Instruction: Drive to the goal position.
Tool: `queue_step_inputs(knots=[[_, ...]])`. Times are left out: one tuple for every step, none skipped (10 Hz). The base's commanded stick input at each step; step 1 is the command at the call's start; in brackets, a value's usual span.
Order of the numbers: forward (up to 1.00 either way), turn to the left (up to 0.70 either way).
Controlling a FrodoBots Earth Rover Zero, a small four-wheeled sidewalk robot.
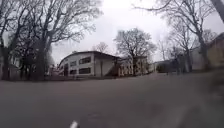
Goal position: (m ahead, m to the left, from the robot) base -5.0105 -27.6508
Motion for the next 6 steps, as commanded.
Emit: queue_step_inputs(knots=[[1.0,-0.4],[1.0,-0.4],[1.0,-0.4],[1.0,-0.4],[1.0,-0.4],[1.0,-0.4]])
